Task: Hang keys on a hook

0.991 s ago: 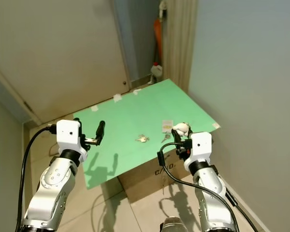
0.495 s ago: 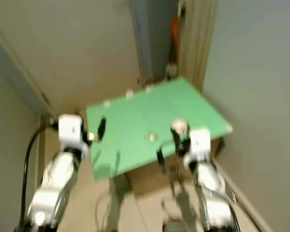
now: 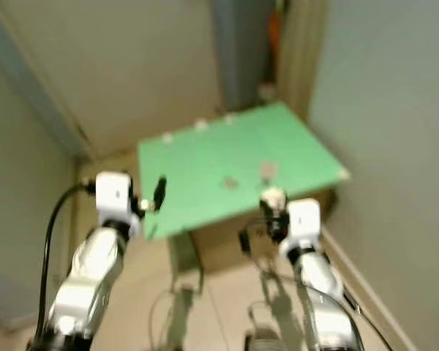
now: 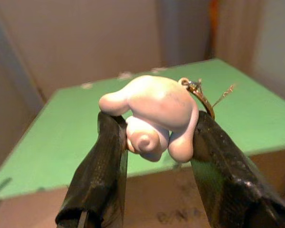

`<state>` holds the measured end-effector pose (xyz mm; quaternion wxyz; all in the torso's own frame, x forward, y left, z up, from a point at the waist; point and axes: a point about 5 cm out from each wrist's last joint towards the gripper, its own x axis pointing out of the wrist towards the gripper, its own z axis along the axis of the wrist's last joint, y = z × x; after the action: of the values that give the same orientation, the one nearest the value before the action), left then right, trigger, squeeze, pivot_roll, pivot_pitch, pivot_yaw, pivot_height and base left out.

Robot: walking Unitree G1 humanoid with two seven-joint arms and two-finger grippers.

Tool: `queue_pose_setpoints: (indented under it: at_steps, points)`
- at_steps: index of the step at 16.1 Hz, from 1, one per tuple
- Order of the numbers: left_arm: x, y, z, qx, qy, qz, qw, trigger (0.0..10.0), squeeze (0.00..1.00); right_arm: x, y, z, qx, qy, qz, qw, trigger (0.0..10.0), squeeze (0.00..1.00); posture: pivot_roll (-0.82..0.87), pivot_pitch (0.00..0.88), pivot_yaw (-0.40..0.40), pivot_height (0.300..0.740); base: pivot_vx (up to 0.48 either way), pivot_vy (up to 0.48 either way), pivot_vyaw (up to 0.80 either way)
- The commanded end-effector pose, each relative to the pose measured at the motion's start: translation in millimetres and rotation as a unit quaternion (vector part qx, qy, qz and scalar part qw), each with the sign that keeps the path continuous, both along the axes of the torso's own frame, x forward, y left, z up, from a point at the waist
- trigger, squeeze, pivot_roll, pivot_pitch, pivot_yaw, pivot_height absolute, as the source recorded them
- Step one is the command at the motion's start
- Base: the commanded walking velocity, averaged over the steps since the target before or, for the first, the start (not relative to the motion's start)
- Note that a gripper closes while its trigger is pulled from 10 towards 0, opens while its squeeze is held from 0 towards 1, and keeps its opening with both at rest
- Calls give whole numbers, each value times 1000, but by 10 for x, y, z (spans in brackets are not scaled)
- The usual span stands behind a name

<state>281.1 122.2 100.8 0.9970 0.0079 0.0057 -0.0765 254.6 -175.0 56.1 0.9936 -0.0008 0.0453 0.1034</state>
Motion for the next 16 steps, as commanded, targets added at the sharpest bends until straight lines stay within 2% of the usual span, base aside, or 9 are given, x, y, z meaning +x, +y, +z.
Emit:
queue_pose_setpoints:
  at_steps: [1,7,9,15,16]
  points:
    - [-16,87,-46,10,9,13,1000,10000,0,11,87,12,8,-3,11,1000,0,0,-240,0,145,740,-285,0,0]
    - [0,80,-38,14,4,14,1000,10000,0,8,85,-9,9,4,13,1000,0,0,-242,0,147,740,-275,0,0]
    - [6,77,-41,-6,4,11,1000,10000,0,10,88,-13,8,5,14,1000,0,0,-242,0,147,740,-263,0,0]
    - [40,118,-60,6,8,5,1000,10000,0,81,39,38,7,0,19,1000,0,0,-245,0,148,740,0,0,0]
    - [41,122,-65,8,8,4,1000,10000,0,70,31,44,-5,-7,23,1000,0,0,-245,0,149,740,0,0,0]
